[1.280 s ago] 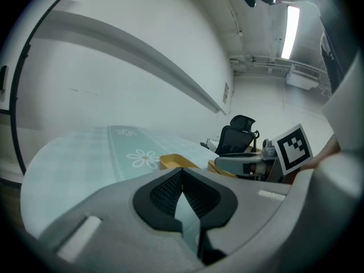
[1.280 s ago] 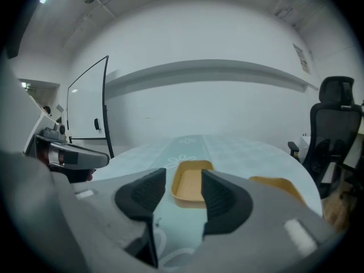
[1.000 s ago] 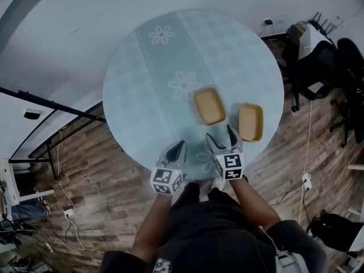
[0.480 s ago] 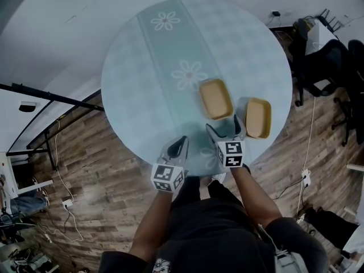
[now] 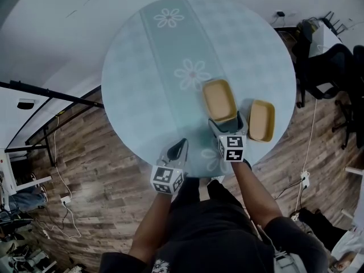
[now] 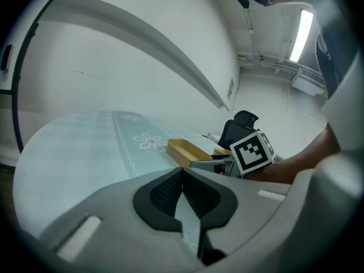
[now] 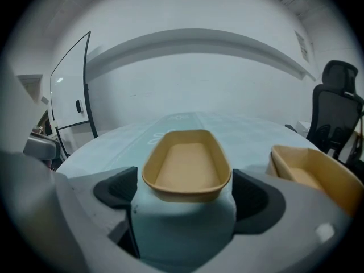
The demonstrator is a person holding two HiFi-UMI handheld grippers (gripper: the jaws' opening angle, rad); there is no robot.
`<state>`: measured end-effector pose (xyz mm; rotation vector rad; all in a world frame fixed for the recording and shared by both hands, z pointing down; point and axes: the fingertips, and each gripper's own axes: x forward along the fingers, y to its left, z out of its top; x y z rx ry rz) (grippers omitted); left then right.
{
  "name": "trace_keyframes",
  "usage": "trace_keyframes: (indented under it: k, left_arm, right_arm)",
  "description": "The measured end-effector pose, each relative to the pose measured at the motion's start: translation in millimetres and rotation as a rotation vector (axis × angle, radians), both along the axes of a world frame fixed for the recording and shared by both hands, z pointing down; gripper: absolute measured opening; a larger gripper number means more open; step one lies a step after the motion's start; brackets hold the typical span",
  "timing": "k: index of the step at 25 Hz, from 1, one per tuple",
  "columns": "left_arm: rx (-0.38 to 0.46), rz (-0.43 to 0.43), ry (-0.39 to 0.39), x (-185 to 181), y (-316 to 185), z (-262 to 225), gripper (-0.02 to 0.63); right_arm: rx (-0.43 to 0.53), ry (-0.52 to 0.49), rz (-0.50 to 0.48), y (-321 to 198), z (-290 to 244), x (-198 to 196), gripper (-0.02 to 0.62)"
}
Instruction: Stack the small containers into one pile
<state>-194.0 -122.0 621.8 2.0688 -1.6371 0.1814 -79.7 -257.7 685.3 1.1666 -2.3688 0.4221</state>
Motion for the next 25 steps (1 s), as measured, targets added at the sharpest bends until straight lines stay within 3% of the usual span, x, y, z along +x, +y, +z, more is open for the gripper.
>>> trace_keyframes:
  k: [19, 25]
  left_arm:
    - [-0.012, -0.015, 0.001, 1.7, 0.5, 2.9, 0.005]
    - [-0.016, -0.013, -0.001, 3.4, 2.8, 2.7, 0.005]
  right_arm:
    - [-0.033, 0.07, -0.046, -5.5, 16.7, -3.0, 0.514]
    - [-0.011, 0.087, -0.043, -5.9, 18.5, -0.4, 0.466]
